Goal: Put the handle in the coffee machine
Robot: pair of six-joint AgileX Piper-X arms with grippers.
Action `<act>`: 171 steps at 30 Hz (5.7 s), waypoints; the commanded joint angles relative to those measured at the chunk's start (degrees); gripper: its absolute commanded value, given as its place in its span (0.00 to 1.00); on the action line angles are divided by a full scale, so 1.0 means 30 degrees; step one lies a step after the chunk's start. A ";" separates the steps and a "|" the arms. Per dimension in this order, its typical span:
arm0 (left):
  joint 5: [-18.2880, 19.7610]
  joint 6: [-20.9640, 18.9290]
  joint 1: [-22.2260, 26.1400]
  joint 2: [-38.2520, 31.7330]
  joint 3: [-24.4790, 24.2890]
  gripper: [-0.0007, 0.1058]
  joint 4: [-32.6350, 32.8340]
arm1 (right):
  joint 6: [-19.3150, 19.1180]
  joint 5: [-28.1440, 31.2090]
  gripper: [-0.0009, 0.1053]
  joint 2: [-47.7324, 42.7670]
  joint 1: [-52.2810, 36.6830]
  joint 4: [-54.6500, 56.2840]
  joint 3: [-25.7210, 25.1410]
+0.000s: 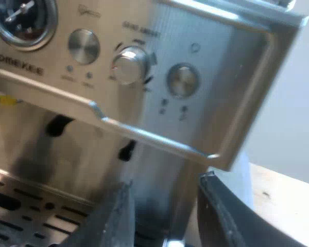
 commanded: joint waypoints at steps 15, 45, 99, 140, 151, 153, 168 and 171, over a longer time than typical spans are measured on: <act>0.0572 -0.4568 -0.3397 0.0659 -0.0377 0.01 -0.4867 | -0.0241 0.1693 0.32 -0.2748 -0.0006 0.3474 -0.0043; -0.1854 -0.1068 -0.2603 -0.2143 -0.0432 0.01 -0.1455 | 0.3370 -0.3165 0.32 -0.2691 -0.0006 0.8643 -0.1328; -0.1479 0.3828 0.1016 -1.2214 -0.3867 0.91 0.0570 | 0.8136 -1.4859 0.68 0.0499 -0.5636 2.0401 -1.3294; 0.1873 0.5162 0.9465 -1.8322 -0.0093 0.91 0.1666 | 0.3603 -1.9177 0.68 -0.7823 -2.2650 2.3080 -0.9255; 0.1873 0.5162 0.9465 -2.5189 0.2200 0.91 0.1666 | 0.3603 -1.9177 0.68 -1.3329 -2.2650 2.3080 -0.5897; 0.1873 0.5162 0.9465 -2.6516 0.2383 0.91 0.1666 | 0.3603 -1.9177 0.68 -1.4331 -2.2650 2.3080 -0.5441; 0.1869 0.5369 0.9521 -2.7696 0.2501 0.91 0.2599 | 0.3779 -1.9397 0.68 -1.6635 -2.2650 2.3424 -0.4652; 0.1869 0.5369 0.9521 -2.7661 0.3276 0.91 0.2166 | 0.3779 -1.9397 0.68 -1.6635 -2.2650 2.3150 -0.4284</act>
